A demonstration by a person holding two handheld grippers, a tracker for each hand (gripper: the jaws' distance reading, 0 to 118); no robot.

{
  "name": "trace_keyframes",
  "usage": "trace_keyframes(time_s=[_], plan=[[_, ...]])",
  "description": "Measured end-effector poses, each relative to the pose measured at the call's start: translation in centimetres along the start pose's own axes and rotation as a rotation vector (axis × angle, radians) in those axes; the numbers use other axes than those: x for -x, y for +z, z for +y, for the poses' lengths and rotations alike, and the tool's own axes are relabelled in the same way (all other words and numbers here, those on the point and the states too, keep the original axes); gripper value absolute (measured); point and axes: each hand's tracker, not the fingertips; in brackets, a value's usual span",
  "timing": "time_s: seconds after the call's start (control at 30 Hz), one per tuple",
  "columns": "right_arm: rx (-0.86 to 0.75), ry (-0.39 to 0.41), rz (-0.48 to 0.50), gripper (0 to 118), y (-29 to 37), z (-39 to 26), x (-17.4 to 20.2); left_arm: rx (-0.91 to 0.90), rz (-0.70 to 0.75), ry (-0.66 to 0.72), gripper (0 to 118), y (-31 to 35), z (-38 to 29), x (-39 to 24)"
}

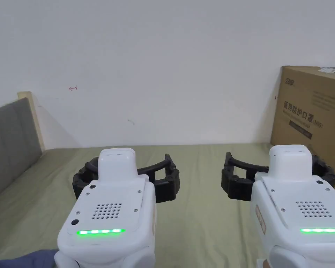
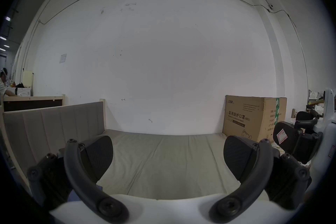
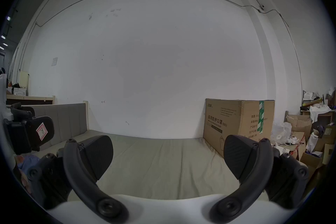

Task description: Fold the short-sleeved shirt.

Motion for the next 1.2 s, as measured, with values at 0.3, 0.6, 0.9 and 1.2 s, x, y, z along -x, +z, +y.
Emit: trace_keyframes(time_s=[0.3,0.6,0.9,1.2], plan=[[0.005,-0.039,0.006,118,0.3,0.0,-0.7,-0.013,-0.002,0.008,118,0.2,0.3,0.4],[0.002,-0.046,0.004,118,0.3,-0.1,-0.8,-0.022,-0.004,-0.005,118,0.3,0.3,0.5],[-0.018,-0.044,-0.001,118,0.4,-0.1,-0.7,0.005,0.013,0.012,118,-0.1,0.2,0.9],[-0.006,-0.051,-0.008,118,0.1,0.0,-1.1,0.010,0.024,0.023,118,-0.2,0.2,1.1]])
